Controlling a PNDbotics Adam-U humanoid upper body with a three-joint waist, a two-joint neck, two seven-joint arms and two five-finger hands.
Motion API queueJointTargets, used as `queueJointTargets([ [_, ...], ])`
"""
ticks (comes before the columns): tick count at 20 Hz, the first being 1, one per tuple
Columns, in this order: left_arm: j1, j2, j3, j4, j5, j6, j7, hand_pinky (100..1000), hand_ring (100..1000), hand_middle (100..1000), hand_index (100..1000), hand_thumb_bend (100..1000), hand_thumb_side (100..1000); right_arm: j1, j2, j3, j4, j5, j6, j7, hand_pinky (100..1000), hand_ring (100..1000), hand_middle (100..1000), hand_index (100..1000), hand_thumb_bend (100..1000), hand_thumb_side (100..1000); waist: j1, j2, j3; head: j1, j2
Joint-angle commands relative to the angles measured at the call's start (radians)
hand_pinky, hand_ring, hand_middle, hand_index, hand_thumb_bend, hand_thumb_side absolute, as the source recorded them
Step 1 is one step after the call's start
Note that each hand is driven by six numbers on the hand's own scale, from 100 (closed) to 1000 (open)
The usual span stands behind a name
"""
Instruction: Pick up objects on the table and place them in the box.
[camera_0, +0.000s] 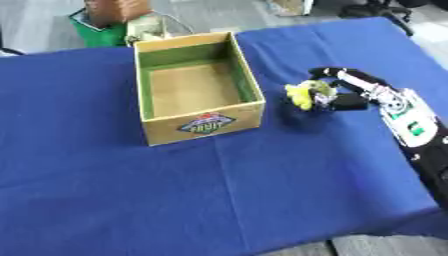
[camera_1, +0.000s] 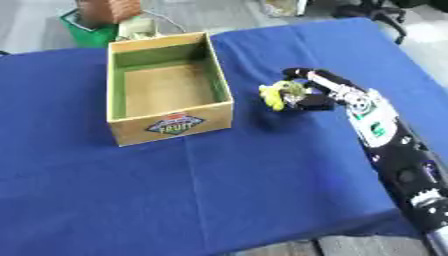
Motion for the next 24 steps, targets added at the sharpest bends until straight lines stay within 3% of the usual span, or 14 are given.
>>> queueJointTargets([
  [1, -0.007, 0.01, 0.008, -0.013, 0.0, -0.002, -0.001, 473, 401, 453, 610, 802, 184, -0.016, -0.014, -0.005, -0.001, 0.065, 0.005, -0.014, 896, 1000, 884, 981, 160, 590, 0.001, -0.015, 0.001, -0.003, 0.004],
  [7, -0.006, 0.008, 0.007, -0.012, 0.0, -0.002, -0.001, 473, 401, 454, 609, 800, 184, -0.016, -0.014, 0.001, -0.002, 0.163, -0.008, 0.043, 899, 1000, 884, 968, 169, 542, 0.001, -0.013, 0.002, -0.004, 0.004],
  [9, -0.006, 0.008, 0.007, -0.012, 0.0, -0.002, -0.002, 473, 401, 454, 609, 800, 184, -0.011, -0.019, 0.002, -0.01, 0.19, -0.017, 0.072, 898, 1000, 846, 938, 112, 449, 0.0, -0.013, 0.001, -0.005, 0.005],
  [12, -0.006, 0.008, 0.007, -0.012, 0.0, -0.002, -0.001, 473, 401, 454, 609, 799, 184, -0.004, -0.023, -0.001, -0.023, 0.227, -0.025, 0.099, 878, 964, 740, 861, 100, 144, 0.001, -0.012, 0.001, -0.005, 0.006],
  [13, -0.006, 0.008, 0.007, -0.012, 0.0, -0.002, -0.001, 473, 402, 454, 609, 799, 184, -0.002, -0.024, -0.004, -0.027, 0.236, -0.024, 0.099, 873, 956, 713, 841, 100, 101, 0.001, -0.012, 0.001, -0.005, 0.006],
  [16, -0.006, 0.008, 0.008, -0.012, 0.0, -0.002, -0.001, 473, 402, 454, 609, 797, 184, 0.0, -0.025, -0.012, -0.038, 0.257, -0.017, 0.063, 819, 893, 516, 666, 100, 100, 0.0, -0.012, 0.002, -0.005, 0.006],
  [24, -0.006, 0.008, 0.008, -0.012, 0.001, -0.002, 0.001, 473, 402, 454, 609, 795, 184, -0.009, -0.021, -0.023, -0.055, 0.305, 0.006, -0.121, 669, 734, 243, 354, 100, 100, -0.002, -0.013, 0.008, -0.005, 0.007],
])
